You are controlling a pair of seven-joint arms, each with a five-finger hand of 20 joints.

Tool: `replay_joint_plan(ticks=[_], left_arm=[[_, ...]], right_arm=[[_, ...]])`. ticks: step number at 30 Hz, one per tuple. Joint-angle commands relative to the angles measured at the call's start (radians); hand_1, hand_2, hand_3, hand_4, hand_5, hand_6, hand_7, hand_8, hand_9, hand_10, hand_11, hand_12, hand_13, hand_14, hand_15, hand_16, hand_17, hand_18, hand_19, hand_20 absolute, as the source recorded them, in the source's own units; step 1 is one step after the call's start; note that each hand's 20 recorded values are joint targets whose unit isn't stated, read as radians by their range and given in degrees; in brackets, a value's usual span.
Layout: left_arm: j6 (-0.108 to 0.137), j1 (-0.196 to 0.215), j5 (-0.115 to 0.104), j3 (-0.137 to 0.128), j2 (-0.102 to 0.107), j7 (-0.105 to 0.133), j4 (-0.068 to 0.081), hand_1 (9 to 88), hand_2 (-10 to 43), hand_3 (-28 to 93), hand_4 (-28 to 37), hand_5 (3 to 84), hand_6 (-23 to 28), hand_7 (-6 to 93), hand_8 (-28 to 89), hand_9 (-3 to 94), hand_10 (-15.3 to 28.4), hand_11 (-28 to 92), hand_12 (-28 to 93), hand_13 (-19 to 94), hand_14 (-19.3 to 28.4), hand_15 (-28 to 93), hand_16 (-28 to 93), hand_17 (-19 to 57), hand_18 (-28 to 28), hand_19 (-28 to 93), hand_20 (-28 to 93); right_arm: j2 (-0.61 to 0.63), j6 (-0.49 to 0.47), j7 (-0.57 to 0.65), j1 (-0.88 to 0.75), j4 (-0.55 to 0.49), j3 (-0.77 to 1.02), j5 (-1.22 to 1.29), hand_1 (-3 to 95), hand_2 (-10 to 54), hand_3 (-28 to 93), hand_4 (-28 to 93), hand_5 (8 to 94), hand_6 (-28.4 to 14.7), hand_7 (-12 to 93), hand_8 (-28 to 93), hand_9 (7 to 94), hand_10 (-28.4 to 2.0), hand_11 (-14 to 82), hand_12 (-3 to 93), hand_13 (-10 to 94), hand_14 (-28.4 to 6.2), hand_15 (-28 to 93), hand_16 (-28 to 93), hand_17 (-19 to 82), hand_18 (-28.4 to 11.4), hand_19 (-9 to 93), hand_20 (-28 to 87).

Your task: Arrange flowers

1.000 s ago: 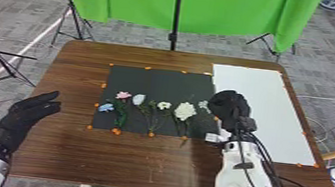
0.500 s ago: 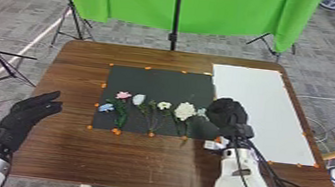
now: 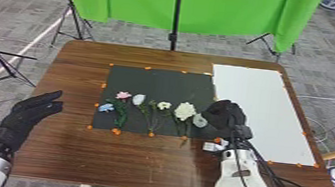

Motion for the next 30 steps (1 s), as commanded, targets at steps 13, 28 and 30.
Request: replay_joint_plan(ticks=[13,28,30], left_arm=[[-0.008,0.005,0.004,0.004,-0.008,-0.006,0.007,31.4,2.5,66,-10.3,43.4,2.5,8.9,-6,41.5,13.7,16,11,33,18.6,13,3,4.0,15.0,11,18],[-0.006,0.017,0.005,-0.001,-0.016,-0.003,0.001,31.4,2.6,66,-10.4,43.2,2.9,8.5,-6,41.6,13.7,16,11,33,18.6,13,3,4.0,14.9,11,18],[-0.005,0.017,0.005,-0.001,-0.017,-0.003,0.001,31.3,2.6,66,-10.4,43.2,3.0,8.5,-6,41.6,13.7,16,11,33,18.6,13,3,3.9,15.0,11,18]], right_arm=[[0.020,0.020,-0.045,0.008,0.002,0.036,0.087,37.7,-9.4,66,-14,73.5,-0.2,23,0,78.6,-12.1,24.7,24.3,84,-4.6,66,37,56,-17.3,93,57],[0.042,-0.213,-0.036,0.005,-0.024,0.060,0.225,21.0,1.5,63,-13,60.8,-4.6,12,-8,65.7,-16.6,8.8,15.3,83,-7.6,61,33,53,-18.8,93,50],[0.042,-0.199,-0.043,0.002,-0.033,0.064,0.224,20.8,1.5,63,-12,60.7,-4.6,12,-8,65.9,-16.8,8.9,15.3,83,-7.7,61,33,53,-18.9,93,50]])
